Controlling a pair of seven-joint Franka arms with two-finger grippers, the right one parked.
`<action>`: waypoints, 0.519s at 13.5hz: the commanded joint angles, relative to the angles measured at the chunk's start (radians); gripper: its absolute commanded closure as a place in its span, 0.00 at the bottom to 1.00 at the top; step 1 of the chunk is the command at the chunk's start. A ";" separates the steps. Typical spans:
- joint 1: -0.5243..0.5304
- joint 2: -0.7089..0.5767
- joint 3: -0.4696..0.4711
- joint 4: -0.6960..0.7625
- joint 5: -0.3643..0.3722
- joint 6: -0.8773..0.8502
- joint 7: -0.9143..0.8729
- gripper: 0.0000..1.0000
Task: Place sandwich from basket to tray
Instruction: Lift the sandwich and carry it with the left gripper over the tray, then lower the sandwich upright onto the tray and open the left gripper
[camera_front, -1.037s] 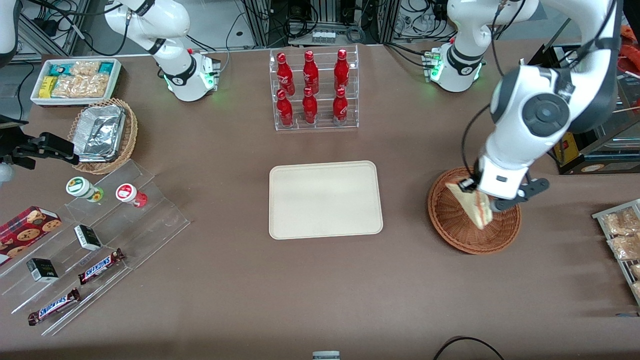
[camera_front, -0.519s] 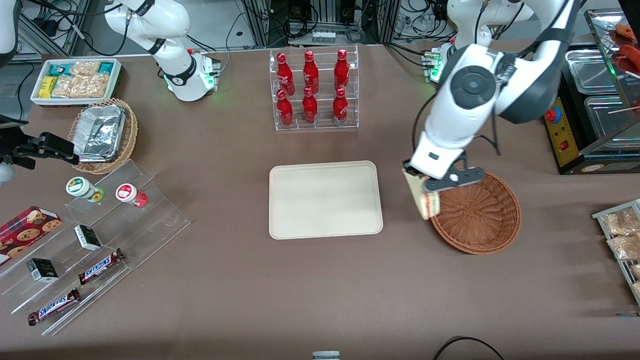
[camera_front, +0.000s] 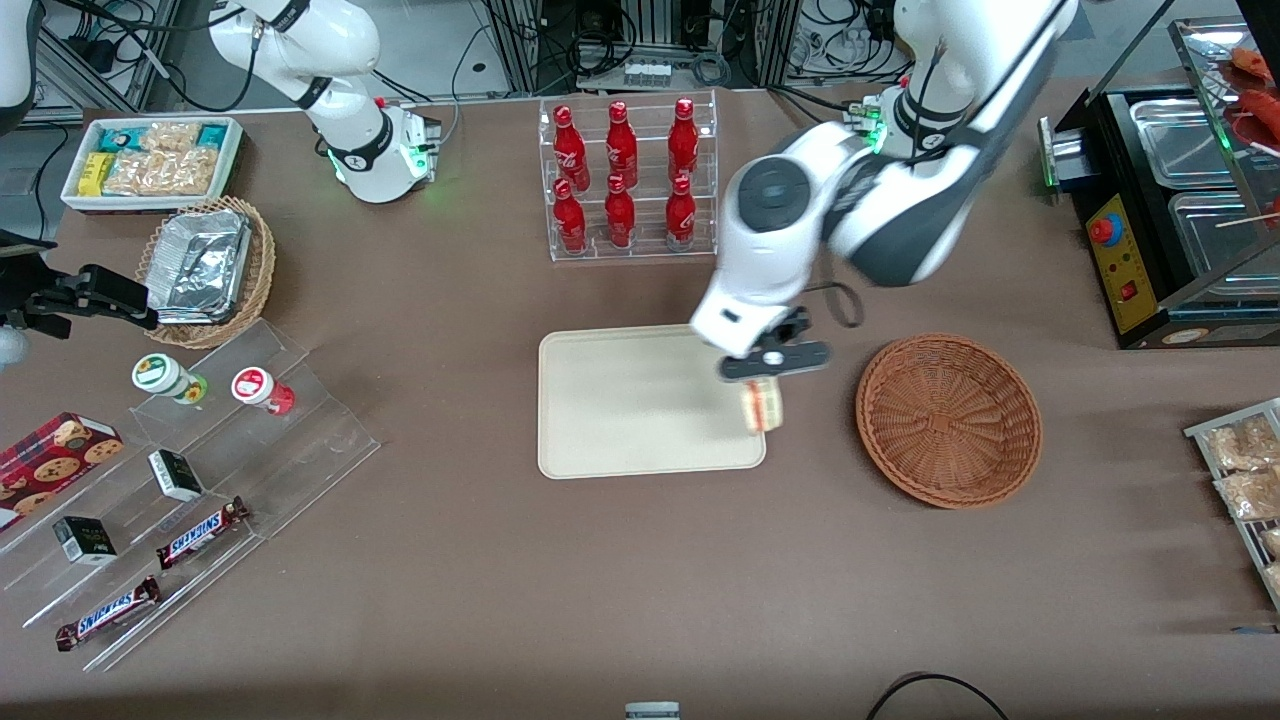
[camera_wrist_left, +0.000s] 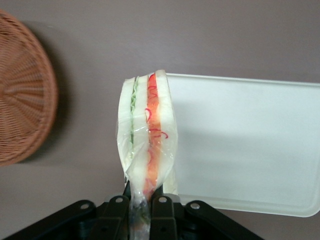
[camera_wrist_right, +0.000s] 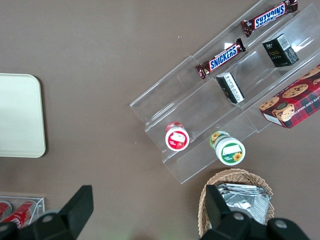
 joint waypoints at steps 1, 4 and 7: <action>-0.069 0.135 -0.005 0.102 0.066 0.018 -0.039 1.00; -0.112 0.198 -0.002 0.105 0.084 0.116 -0.039 1.00; -0.141 0.244 -0.002 0.105 0.118 0.166 -0.041 1.00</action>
